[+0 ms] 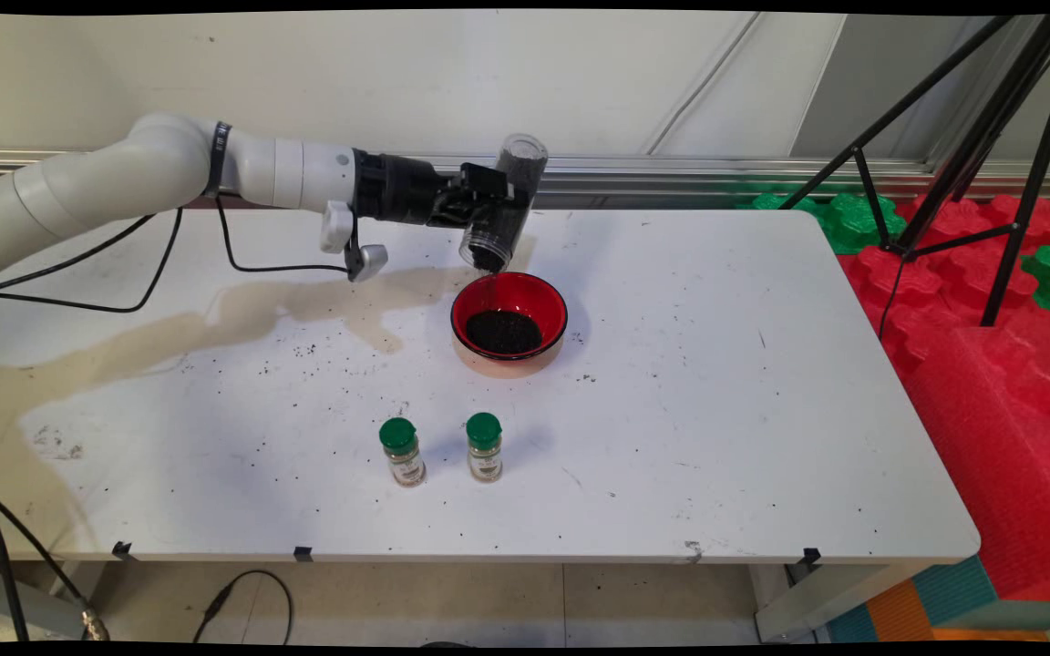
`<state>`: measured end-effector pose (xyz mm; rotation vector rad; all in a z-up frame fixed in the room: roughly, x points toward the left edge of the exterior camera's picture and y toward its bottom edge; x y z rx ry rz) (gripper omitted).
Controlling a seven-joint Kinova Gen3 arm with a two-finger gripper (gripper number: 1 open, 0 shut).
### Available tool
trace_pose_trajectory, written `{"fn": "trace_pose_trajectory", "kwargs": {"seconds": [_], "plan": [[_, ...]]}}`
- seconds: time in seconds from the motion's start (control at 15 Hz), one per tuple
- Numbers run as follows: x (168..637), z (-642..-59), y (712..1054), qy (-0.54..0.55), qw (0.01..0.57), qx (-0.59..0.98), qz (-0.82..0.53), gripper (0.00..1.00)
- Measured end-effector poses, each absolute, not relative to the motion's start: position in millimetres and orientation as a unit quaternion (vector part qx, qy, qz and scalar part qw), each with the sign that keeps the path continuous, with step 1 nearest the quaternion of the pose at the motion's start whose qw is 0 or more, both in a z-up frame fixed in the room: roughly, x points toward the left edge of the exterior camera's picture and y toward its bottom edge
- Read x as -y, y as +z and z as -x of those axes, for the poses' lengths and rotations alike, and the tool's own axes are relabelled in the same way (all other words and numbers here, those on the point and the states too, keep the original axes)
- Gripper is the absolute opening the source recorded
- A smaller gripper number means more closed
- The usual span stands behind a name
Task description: Pour the black seasoning powder in the red bowl
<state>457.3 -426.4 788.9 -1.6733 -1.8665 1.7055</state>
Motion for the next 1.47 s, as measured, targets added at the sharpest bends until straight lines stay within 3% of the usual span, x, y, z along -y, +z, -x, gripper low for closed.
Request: {"fn": "trace_pose_trajectory", "kwargs": {"seconds": [0.73,1.47], "plan": [[425.6,-458.7,796.4,0.548,0.131,0.679,0.471,0.0],[430.6,-463.0,819.1,0.5,0.244,0.766,0.322,0.0]]}}
